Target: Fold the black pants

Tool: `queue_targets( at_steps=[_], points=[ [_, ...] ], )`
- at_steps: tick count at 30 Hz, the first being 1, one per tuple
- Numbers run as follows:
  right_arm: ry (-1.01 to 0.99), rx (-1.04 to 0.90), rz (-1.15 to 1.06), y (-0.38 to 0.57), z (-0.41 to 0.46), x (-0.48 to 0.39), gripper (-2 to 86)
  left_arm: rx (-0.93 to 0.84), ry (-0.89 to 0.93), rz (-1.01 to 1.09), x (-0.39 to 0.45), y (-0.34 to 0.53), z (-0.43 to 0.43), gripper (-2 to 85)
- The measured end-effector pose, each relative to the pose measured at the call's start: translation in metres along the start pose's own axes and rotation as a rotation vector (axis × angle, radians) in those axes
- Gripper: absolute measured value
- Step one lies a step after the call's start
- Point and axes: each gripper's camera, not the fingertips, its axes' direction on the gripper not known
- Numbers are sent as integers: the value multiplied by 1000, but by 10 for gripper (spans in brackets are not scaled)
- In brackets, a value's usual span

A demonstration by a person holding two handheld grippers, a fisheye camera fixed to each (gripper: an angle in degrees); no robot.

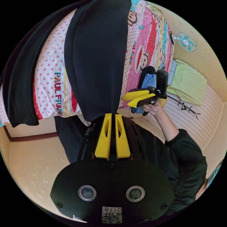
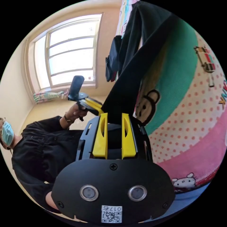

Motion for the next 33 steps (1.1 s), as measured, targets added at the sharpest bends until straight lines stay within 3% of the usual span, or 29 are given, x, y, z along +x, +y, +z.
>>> queue_targets(
  at_steps=[8,13,18,22,27,33],
  points=[
    [157,586,287,-132,-121,13,141,155,424,48,-44,39,-58,27],
    [195,687,348,-209,-100,17,135,238,724,32,-91,60,-84,25],
    [265,884,354,-252,-71,-15,52,324,1009,-46,-143,75,-109,24],
    [247,835,141,-319,-29,-77,37,419,1136,-124,-201,93,-140,23],
    [333,719,136,-410,51,-124,35,547,1176,-241,-271,114,-179,22],
    [370,568,220,-477,141,-113,48,527,968,-385,-346,112,-217,25]
  ],
)
